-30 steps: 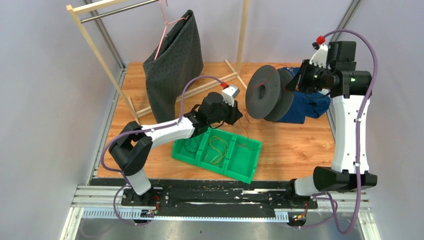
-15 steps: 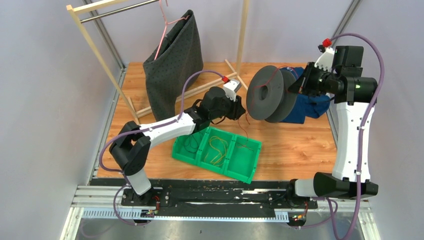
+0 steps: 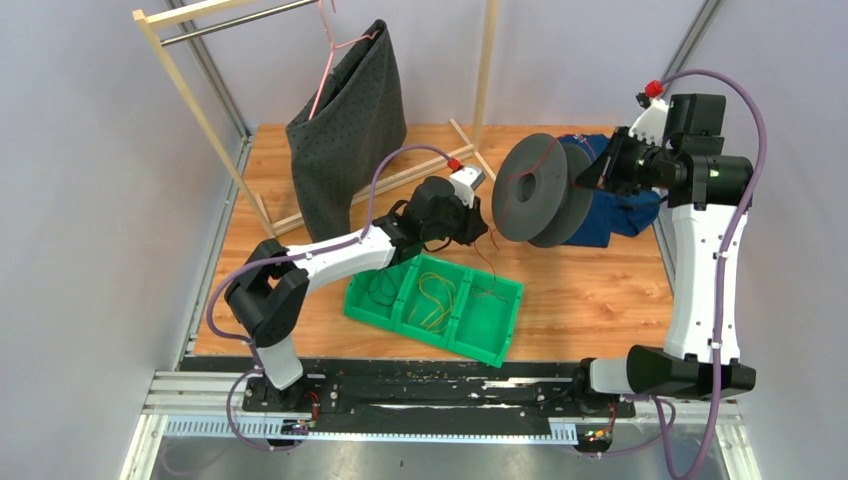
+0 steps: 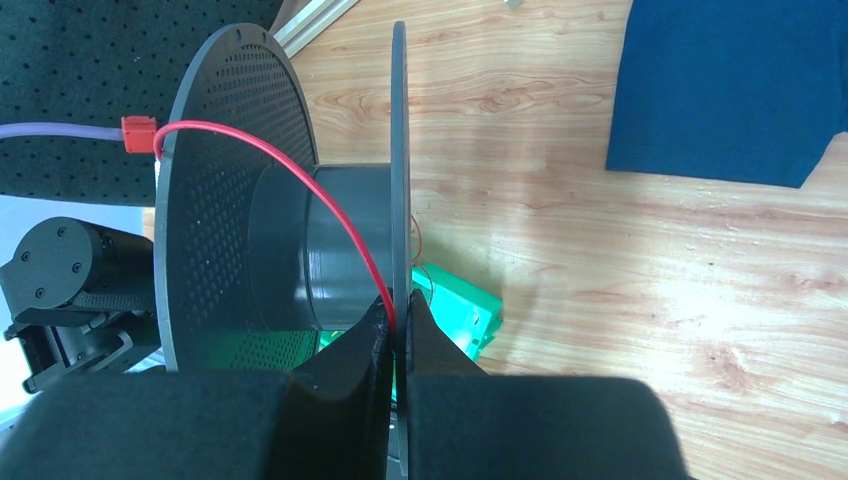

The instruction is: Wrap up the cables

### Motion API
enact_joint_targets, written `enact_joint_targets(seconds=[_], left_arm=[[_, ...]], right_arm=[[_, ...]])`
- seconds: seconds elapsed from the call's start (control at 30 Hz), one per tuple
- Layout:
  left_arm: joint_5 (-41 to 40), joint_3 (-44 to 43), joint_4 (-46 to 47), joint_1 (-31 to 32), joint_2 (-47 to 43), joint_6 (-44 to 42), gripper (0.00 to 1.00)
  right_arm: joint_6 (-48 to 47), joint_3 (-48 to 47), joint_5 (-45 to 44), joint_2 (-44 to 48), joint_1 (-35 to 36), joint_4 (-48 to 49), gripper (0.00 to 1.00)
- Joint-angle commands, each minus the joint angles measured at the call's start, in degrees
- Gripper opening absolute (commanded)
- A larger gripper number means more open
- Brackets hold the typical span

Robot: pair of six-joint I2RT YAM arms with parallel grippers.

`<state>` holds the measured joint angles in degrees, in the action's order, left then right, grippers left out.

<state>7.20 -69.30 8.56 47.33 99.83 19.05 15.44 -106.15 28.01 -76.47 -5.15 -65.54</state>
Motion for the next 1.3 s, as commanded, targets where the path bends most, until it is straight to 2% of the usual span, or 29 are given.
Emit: enact_joint_targets(seconds=[0.0,0.03,0.17,0.23,0.3,0.43,0.6,0.77,0.9,1.0,1.27], left_arm=[[0.45,0.93,-2.54,-0.22,-0.21,0.09,0.04],[0.07,0.84,-3.56,-0.22,-0.56,-0.31,0.0],[-5.77,1.06,-5.13,-1.62,-3.75,-0.43,0.0],[-10.92,1.78,-2.71,-3.8,-5.7,1.78,0.0],[-12.46,1.28,-0.85,-6.38,-5.67,3.53,0.0],[-11.77,-7.65,-5.94,-10.33,-3.08,2.0,0.0],[-15.04,-18.39,-11.22,-12.9,-0.35,-0.44,0.0],[-16.82,-28.22,-15.91,-13.8,6.41,-1.93,0.0],[-18.81,-32.82,-20.0,-14.0,10.56,-3.4,0.0],[-19.06,-31.47,-21.33,-14.3,10.71,-3.86,0.0],[-20.81,-17.16,-20.86,-14.47,2.45,-6.06,0.0]], right_arm=[[1.48,0.28,1.87,1.94,-1.22,1.98,0.01],[1.47,0.44,1.84,1.89,-1.33,2.07,0.01],[0.93,1.83,2.33,1.97,-1.43,2.01,0.01],[0.86,3.32,2.97,2.65,-1.44,1.99,0.01],[0.77,5.34,3.53,3.78,-1.4,1.82,0.01],[-0.36,9.34,4.38,6.65,-1.24,-0.2,0.01],[-2.8,15.27,4.98,10.35,-0.66,-3.91,0.01],[-5.52,20.52,10.04,13.48,1.02,-7.93,0.01],[-6.3,21.41,11.66,16.55,1.37,-10.54,0.01],[-6.3,17.61,9.72,17.39,1.37,-12.52,0.01],[-3.95,-0.15,3.12,11.48,1.37,-14.42,0.01]])
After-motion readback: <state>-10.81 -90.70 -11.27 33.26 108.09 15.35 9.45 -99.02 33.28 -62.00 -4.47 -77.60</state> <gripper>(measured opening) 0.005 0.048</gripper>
